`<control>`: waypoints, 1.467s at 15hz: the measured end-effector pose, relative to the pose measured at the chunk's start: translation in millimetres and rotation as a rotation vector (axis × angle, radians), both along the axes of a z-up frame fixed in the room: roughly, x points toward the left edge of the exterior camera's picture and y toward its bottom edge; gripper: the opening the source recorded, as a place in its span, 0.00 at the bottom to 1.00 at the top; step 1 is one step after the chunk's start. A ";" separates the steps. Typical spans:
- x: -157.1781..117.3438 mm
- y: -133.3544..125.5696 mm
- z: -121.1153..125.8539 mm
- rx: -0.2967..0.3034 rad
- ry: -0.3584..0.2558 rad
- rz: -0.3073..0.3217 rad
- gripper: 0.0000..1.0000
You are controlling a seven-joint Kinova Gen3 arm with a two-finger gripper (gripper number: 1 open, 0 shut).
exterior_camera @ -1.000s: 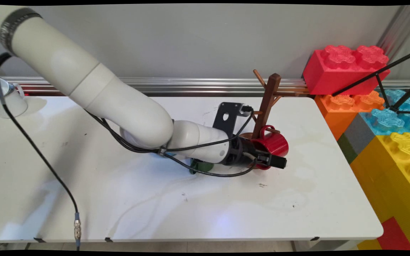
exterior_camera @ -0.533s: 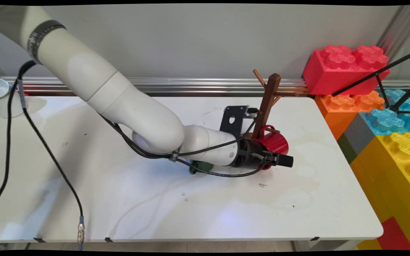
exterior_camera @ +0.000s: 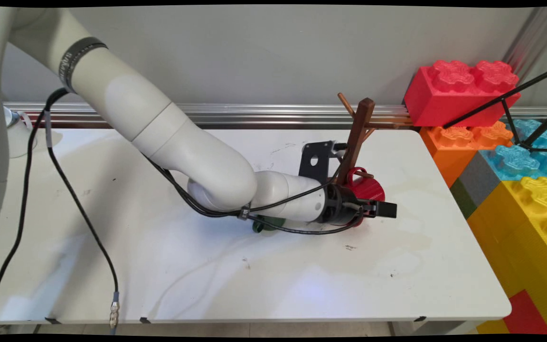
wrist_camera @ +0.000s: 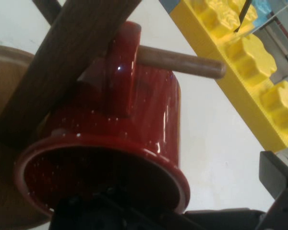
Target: Pick up the red mug from the rack, then place the picked object on the table
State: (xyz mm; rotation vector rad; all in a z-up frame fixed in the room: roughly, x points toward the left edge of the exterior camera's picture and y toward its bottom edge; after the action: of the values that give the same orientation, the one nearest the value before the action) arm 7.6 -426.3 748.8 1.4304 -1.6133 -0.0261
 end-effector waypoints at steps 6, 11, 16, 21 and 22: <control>-7.9 -3.7 -1.1 -0.008 0.005 0.025 1.00; -12.0 -7.8 -1.0 -0.022 -0.001 0.041 1.00; -14.2 -10.0 -0.1 -0.032 -0.005 0.049 0.00; -12.4 -7.7 0.2 -0.026 -0.007 0.059 0.00; -11.5 -6.3 0.4 -0.023 -0.007 0.060 0.00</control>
State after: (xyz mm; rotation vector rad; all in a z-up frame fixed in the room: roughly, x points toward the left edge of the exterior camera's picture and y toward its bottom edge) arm -3.9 -432.6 749.2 1.4620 -1.5708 0.0329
